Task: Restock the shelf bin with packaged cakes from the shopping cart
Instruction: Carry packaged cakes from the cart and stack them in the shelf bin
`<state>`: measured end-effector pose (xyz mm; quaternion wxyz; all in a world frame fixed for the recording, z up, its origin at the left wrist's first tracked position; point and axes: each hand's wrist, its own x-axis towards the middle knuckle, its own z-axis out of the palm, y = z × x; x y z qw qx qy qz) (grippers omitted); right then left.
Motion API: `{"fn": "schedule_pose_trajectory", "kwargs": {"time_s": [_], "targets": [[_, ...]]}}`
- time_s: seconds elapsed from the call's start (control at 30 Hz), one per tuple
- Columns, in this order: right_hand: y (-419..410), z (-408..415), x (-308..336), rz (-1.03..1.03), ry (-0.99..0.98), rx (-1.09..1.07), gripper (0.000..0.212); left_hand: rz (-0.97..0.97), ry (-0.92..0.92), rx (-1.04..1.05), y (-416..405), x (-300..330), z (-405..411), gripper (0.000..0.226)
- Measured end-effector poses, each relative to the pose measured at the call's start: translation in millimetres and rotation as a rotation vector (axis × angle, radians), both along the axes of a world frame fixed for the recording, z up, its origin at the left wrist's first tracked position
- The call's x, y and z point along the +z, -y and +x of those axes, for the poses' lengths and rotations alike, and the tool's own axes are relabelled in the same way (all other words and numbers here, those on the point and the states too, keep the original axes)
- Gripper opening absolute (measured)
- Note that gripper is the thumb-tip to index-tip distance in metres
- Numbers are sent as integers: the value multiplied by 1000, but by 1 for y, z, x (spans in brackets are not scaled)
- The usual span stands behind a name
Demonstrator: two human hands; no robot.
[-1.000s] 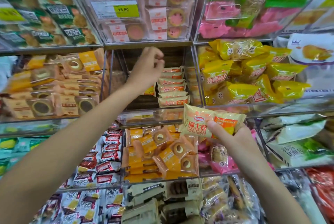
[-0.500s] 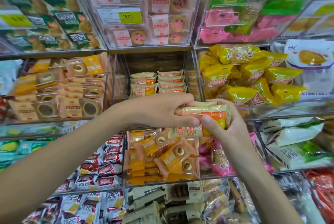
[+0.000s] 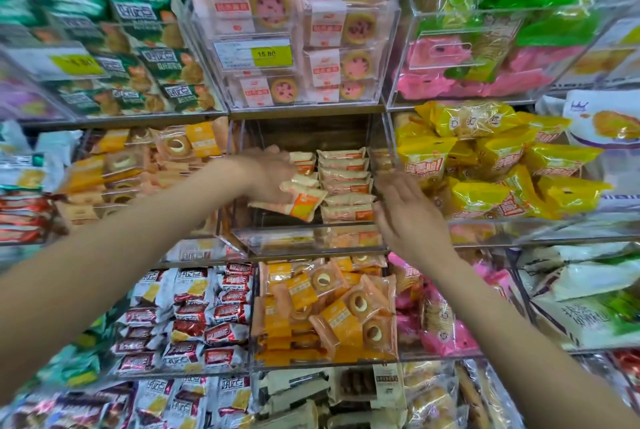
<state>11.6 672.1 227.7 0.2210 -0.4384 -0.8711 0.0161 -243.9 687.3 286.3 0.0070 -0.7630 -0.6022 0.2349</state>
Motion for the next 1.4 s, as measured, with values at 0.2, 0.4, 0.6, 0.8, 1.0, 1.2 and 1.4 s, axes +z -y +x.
{"fn": "schedule_pose_trajectory", "kwargs": {"time_s": [0.2,0.4,0.6,0.8,1.0,1.2,1.4], "targets": [[-4,-3,-14,159,6,-31,39,-150,60,86,-27,-58,-1,54],[-5,-3,-17,199,5,-37,38,-189,160,236,-35,-83,-14,59],[-7,-3,-19,207,-2,-26,38,-67,174,231,-33,-88,-8,60],[-7,-3,-20,221,-11,-33,38,52,20,248,-29,-84,-1,44],[-7,-4,-21,236,-19,-37,37,148,217,415,-22,-83,4,44],[-6,-4,-20,261,-24,-28,36,92,456,526,-19,-82,2,38],[-2,-3,-14,149,-28,-11,39,94,554,471,-1,-57,4,27]]}}
